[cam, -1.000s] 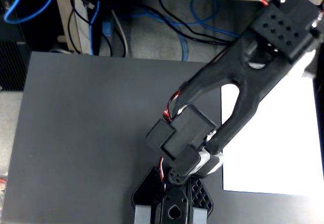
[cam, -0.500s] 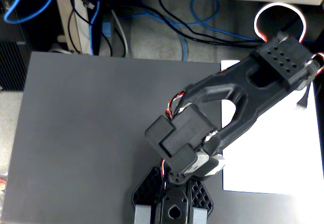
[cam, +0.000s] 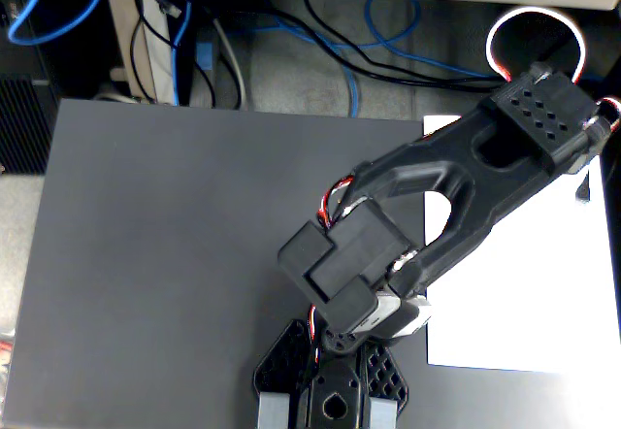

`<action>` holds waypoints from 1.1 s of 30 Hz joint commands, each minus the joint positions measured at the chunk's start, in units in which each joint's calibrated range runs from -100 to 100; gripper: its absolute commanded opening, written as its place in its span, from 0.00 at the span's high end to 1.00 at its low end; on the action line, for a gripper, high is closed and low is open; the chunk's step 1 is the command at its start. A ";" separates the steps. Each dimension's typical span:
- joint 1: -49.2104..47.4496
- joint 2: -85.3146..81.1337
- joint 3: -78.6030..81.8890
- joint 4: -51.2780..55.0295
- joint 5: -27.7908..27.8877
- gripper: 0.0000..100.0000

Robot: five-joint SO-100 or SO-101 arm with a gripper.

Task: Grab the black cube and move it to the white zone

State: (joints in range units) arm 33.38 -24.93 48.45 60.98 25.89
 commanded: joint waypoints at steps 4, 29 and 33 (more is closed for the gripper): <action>-0.34 -1.07 -1.30 0.17 0.41 0.86; -2.55 -1.15 -31.31 23.07 -7.03 0.52; -12.41 -1.07 -31.95 20.50 -11.85 0.52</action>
State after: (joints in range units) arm 28.43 -25.01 20.57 83.31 17.39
